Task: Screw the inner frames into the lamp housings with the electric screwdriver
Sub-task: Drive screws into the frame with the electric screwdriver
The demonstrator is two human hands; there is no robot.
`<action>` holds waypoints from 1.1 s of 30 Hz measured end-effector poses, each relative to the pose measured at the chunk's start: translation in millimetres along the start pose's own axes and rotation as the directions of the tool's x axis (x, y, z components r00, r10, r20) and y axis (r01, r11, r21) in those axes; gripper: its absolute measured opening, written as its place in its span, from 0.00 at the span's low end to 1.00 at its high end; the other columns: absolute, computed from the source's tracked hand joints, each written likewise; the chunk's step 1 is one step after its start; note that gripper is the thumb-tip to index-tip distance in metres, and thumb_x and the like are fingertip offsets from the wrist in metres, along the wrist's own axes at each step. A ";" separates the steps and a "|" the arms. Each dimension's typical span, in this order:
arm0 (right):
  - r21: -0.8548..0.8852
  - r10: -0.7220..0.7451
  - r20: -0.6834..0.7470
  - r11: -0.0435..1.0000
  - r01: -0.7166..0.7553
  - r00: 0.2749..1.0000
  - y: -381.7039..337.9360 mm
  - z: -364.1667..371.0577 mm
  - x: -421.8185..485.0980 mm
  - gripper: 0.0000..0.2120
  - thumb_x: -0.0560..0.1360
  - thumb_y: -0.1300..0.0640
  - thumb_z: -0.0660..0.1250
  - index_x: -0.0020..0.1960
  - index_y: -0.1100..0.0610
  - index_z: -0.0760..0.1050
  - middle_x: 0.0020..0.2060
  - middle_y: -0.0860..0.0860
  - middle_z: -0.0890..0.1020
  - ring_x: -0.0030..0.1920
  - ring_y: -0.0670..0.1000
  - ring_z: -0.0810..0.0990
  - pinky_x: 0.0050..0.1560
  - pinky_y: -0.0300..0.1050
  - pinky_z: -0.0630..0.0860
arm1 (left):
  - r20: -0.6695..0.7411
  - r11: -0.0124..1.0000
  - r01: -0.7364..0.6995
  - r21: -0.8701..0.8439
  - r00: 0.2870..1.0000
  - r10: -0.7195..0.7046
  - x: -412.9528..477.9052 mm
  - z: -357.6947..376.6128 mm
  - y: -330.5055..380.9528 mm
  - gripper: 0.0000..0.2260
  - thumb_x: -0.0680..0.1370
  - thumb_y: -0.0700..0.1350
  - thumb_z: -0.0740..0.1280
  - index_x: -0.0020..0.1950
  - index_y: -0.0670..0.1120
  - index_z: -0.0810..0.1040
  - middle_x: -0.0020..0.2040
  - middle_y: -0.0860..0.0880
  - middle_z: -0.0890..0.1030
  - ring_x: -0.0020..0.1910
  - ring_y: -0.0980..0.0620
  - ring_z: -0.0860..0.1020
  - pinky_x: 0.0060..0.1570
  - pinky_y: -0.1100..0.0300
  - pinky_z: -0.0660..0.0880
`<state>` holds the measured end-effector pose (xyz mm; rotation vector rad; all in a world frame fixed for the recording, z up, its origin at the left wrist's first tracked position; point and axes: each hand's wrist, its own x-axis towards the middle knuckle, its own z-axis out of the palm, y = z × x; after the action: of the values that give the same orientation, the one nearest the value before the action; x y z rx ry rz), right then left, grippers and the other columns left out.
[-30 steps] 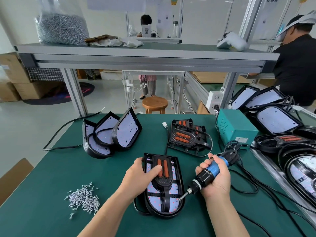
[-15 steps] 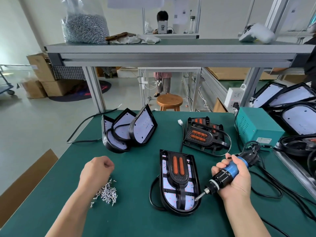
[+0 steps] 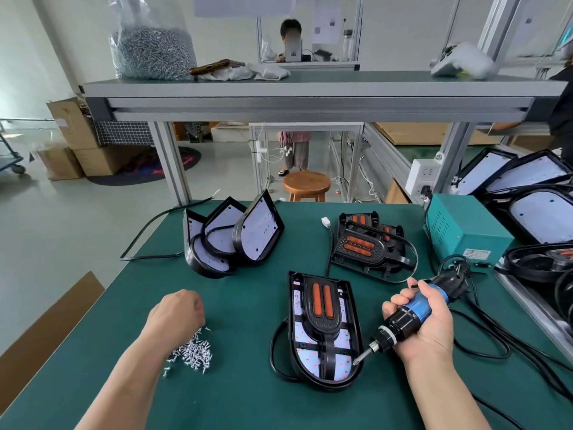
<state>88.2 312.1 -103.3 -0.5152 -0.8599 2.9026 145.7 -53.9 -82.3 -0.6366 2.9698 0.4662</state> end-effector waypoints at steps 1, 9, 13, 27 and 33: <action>0.000 0.002 0.001 1.000 -0.002 1.000 0.2 0.3 0.0 0.04 0.80 0.55 0.63 0.48 0.55 0.75 0.32 0.46 0.73 0.29 0.45 0.71 0.31 0.38 0.68 | -0.003 1.000 -0.009 0.009 1.000 0.009 -0.2 0.1 -0.3 0.05 0.74 0.40 0.66 0.39 0.48 0.77 0.41 0.51 0.81 0.47 0.45 0.80 0.44 0.57 0.74; 0.002 -0.001 -0.009 1.000 0.001 1.000 -1.6 2.9 -3.6 0.04 0.80 0.56 0.63 0.48 0.56 0.74 0.31 0.47 0.73 0.28 0.45 0.70 0.29 0.38 0.69 | -0.050 0.999 -0.035 -0.021 0.998 0.034 -8.4 -1.1 -4.5 0.07 0.77 0.39 0.65 0.44 0.49 0.79 0.43 0.53 0.80 0.46 0.47 0.77 0.41 0.58 0.68; -0.004 0.005 -0.013 1.000 -0.005 1.000 -1.6 2.6 -3.9 0.04 0.79 0.56 0.64 0.48 0.56 0.74 0.31 0.47 0.73 0.28 0.45 0.71 0.30 0.38 0.69 | -0.033 0.989 -0.082 -0.126 0.996 0.078 -14.1 -4.7 -3.9 0.13 0.78 0.36 0.65 0.42 0.54 0.78 0.43 0.53 0.81 0.45 0.49 0.78 0.43 0.58 0.71; 0.078 0.037 -0.150 0.997 -0.025 0.988 -4.8 23.6 -19.9 0.06 0.78 0.55 0.68 0.44 0.54 0.73 0.33 0.46 0.74 0.28 0.45 0.73 0.35 0.38 0.66 | -0.035 0.403 -0.124 -0.907 0.975 0.220 -104.0 11.2 91.2 0.10 0.75 0.28 0.70 0.42 0.42 0.84 0.38 0.42 0.86 0.34 0.53 0.83 0.34 0.68 0.75; 0.080 -0.078 -0.163 0.993 0.092 0.984 -16.9 43.9 -50.4 0.06 0.77 0.55 0.70 0.48 0.52 0.72 0.31 0.46 0.76 0.29 0.45 0.75 0.35 0.38 0.68 | 0.040 0.170 0.001 -0.985 0.973 0.226 -130.7 34.9 130.8 0.10 0.75 0.26 0.69 0.42 0.39 0.84 0.39 0.39 0.86 0.35 0.50 0.84 0.34 0.66 0.77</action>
<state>120.4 295.5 -44.6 -0.6745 -0.7118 2.7620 211.3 121.3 -62.2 -0.3021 2.0810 2.4190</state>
